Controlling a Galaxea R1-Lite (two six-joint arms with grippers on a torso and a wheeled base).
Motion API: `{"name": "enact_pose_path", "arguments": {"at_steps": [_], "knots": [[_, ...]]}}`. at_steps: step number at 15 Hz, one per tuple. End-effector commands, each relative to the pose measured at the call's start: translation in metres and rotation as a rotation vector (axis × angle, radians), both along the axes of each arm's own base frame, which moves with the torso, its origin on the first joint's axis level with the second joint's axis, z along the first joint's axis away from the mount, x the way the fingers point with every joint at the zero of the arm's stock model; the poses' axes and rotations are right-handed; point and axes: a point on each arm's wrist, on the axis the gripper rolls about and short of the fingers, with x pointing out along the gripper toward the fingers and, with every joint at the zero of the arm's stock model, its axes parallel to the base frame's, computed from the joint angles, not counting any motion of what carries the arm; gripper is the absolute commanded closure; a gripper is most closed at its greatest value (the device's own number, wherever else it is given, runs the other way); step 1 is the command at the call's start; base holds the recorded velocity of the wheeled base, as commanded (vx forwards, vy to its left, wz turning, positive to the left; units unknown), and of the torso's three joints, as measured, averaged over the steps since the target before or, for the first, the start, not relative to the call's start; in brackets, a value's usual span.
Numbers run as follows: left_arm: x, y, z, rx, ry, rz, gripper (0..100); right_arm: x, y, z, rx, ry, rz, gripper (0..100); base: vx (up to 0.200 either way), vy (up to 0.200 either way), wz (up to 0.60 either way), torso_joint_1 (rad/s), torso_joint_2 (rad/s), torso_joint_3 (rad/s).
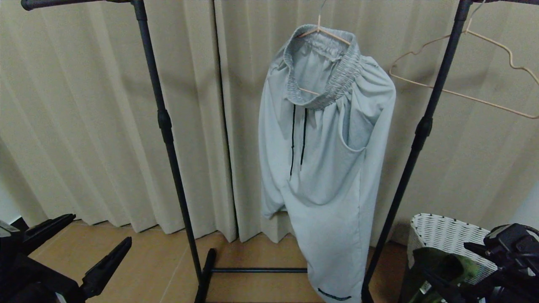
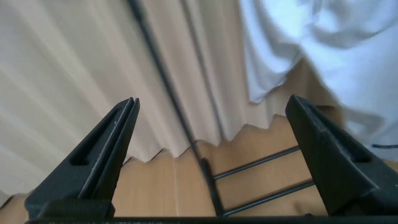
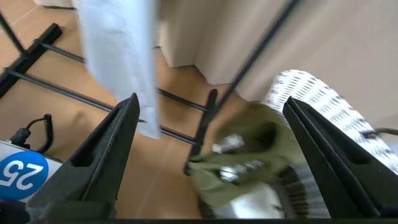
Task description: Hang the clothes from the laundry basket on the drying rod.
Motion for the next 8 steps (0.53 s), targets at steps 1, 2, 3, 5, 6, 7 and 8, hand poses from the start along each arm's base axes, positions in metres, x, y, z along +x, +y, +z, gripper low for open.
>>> {"name": "enact_pose_path", "arguments": {"at_steps": [1, 2, 3, 5, 6, 7, 8], "knots": [[-0.0007, 0.0002, 0.0004, -0.001, -0.004, 0.000, 0, -0.0002, 0.0000, -0.0003, -0.001, 0.002, 0.001, 0, 0.000, -0.200, 0.00, 0.007, 0.00, 0.002], [-0.0007, 0.0002, 0.0004, -0.001, -0.004, 0.000, 0, -0.0002, -0.0002, -0.0003, -0.001, 0.002, -0.001, 0, 0.000, -0.200, 0.00, -0.002, 0.00, 0.012], [-0.0007, 0.0002, 0.0004, -0.001, -0.004, 0.000, 0, -0.0003, -0.0002, -0.0008, -0.002, 0.004, -0.001, 0, 0.000, -0.200, 0.00, -0.002, 0.01, 0.007], [-0.0007, 0.0002, 0.0004, -0.001, -0.004, 0.000, 0, -0.0011, -0.0005, -0.0020, -0.006, 0.010, 0.001, 0, 0.000, -0.100, 0.00, 0.004, 0.00, -0.001], [-0.0007, 0.0002, 0.0004, -0.001, -0.004, 0.000, 0, -0.0016, -0.0006, -0.0036, -0.011, 0.018, 0.001, 0, 0.000, 0.000, 0.00, 0.000, 0.00, 0.000], [-0.0001, 0.0000, -0.0001, 0.000, 0.000, 0.000, 0, 0.0003, -0.0001, -0.0065, -0.019, 0.038, -0.001, 0, 0.000, 0.000, 0.00, 0.000, 0.00, 0.000], [-0.0001, 0.0000, -0.0001, 0.000, 0.000, 0.000, 0, 0.0031, 0.0008, -0.0065, -0.026, 0.043, 0.000, 0, 0.000, 0.000, 0.00, 0.000, 0.00, 0.000]]}}
